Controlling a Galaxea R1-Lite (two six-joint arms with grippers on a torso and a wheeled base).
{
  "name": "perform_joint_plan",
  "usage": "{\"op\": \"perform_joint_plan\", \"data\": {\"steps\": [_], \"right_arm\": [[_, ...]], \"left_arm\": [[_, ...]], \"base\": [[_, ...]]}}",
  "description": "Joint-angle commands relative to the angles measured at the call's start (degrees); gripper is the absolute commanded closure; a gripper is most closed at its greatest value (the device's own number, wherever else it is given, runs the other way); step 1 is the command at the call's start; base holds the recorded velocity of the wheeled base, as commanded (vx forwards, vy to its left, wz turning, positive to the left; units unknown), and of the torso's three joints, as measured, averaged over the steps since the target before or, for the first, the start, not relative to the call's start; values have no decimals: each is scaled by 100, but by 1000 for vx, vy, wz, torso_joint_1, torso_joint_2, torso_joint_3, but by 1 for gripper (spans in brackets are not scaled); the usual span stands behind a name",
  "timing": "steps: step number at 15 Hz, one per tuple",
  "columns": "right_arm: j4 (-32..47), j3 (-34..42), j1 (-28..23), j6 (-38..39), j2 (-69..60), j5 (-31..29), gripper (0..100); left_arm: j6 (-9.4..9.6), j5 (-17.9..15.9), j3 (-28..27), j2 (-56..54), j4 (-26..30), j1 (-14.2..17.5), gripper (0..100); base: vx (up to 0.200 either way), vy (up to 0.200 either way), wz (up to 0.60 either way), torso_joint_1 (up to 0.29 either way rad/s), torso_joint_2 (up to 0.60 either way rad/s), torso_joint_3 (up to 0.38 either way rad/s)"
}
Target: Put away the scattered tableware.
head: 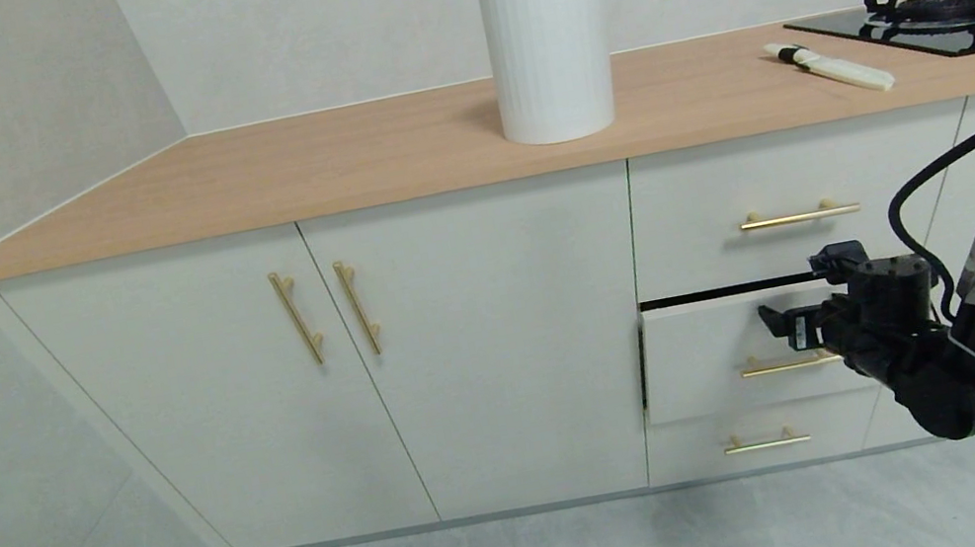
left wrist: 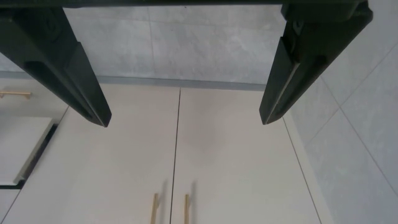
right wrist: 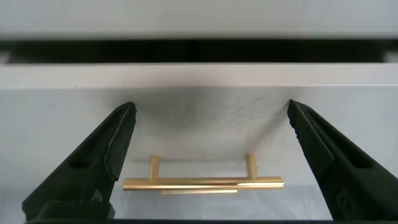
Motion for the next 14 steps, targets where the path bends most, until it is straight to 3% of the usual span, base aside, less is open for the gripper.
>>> {"op": "perform_joint_plan", "data": {"steps": [1, 14], "right_arm": [[2, -251, -5, 1, 181, -21, 0], [354, -1095, -84, 10, 436, -39, 0]], "left_arm": [[-1, -5, -6, 0, -2, 1, 0], [-1, -5, 2, 0, -2, 1, 0]], "base": [[0, 0, 0, 0, 0, 0], [0, 0, 0, 0, 0, 0]]}}
